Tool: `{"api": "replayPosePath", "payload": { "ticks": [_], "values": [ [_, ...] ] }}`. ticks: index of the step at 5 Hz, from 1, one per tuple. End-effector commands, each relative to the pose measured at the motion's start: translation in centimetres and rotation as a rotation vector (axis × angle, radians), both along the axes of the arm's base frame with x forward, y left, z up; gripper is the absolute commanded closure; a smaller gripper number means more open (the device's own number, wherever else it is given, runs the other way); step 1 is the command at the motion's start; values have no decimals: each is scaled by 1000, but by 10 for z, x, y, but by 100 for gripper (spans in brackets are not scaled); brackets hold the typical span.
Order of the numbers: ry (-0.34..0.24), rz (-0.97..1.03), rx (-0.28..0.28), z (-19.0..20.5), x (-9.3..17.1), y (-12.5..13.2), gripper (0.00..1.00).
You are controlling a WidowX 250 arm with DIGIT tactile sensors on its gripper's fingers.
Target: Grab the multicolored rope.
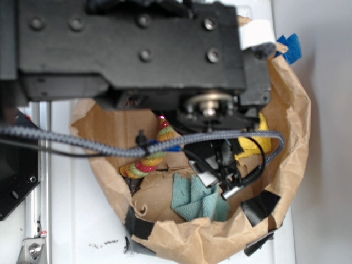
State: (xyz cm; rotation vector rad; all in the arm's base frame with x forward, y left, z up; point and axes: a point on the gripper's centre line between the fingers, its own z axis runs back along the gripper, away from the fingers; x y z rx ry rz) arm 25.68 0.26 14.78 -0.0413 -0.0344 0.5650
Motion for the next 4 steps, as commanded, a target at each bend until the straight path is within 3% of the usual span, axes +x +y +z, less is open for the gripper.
{"api": "replayPosePath", "payload": {
  "ticks": [1,2,4],
  "values": [
    [-31,21,9,7,1,12,0],
    [-31,21,9,7,1,12,0],
    [-74,-51,80,-40,-18,5,0]
  ]
}}
